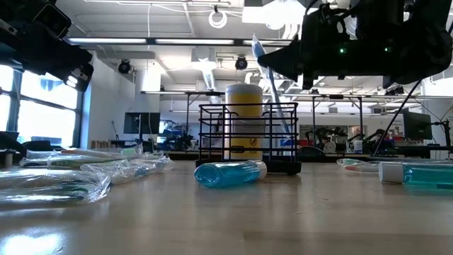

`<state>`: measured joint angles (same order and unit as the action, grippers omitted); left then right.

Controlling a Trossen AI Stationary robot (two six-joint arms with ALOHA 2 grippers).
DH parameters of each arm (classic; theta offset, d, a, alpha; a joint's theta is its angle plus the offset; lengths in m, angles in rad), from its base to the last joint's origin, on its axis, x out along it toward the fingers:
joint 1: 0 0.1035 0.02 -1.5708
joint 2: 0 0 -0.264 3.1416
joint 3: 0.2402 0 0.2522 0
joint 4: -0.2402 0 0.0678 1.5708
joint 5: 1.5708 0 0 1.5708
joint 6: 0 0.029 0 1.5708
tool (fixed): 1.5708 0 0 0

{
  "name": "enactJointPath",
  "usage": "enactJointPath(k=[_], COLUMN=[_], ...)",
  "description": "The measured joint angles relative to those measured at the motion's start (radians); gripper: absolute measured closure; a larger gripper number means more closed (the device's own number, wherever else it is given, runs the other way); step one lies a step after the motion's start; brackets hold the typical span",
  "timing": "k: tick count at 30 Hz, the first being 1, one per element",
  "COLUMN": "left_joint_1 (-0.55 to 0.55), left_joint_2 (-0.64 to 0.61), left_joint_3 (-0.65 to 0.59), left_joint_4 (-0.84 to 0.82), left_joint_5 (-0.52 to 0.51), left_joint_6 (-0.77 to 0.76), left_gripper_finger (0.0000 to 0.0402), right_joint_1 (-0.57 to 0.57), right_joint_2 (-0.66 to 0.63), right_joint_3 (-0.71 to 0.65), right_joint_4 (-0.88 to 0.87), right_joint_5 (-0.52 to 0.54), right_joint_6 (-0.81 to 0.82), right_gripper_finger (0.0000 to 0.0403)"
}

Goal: Pick & Place toothbrushing station
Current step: Put the top blue toothbrush into the wire organizer, then put the right mouthwash into the wire organizer

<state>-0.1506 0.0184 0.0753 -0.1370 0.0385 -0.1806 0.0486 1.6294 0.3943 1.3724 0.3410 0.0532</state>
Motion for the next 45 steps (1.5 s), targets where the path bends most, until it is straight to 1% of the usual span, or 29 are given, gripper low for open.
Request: enactJointPath(k=[4,7,16,20,29,31,35,41,45], left_joint_1=[0.000,0.000,0.000,0.000,0.000,0.000,0.000,0.000,0.000], left_joint_2=[0.000,0.000,0.000,0.000,0.000,0.000,0.000,0.000,0.000], left_joint_3=[0.000,0.000,0.000,0.000,0.000,0.000,0.000,0.000,0.001], left_joint_4=[0.000,0.000,0.000,0.000,0.000,0.000,-0.001,-0.006,-0.018], left_joint_5=[0.000,0.000,0.000,0.000,0.000,0.000,0.001,0.000,0.000], left_joint_6=[0.000,0.000,0.000,0.000,0.000,0.000,0.000,0.000,0.000], left_gripper_finger=[0.0402,0.0402,0.0402,0.0402,0.0402,0.0402,0.0402,0.0402,0.0402], right_joint_1=[0.000,-0.001,-0.001,-0.001,-0.001,-0.001,0.010,0.084,0.172], right_joint_2=[0.000,0.000,0.000,0.000,-0.001,-0.003,-0.047,-0.172,-0.295], right_joint_3=[0.000,0.000,0.000,0.000,0.000,0.000,0.000,0.000,0.000], right_joint_4=[-0.038,-0.044,-0.055,-0.063,-0.082,-0.075,-0.071,-0.109,-0.272], right_joint_5=[-0.009,-0.029,-0.022,-0.024,-0.025,-0.018,0.025,0.140,0.206], right_joint_6=[0.006,0.005,0.000,-0.003,-0.006,-0.028,-0.108,-0.263,-0.322], right_gripper_finger=[0.0383,0.0367,0.0320,0.0286,0.0193,0.0178,0.0163,0.0167,0.0168])
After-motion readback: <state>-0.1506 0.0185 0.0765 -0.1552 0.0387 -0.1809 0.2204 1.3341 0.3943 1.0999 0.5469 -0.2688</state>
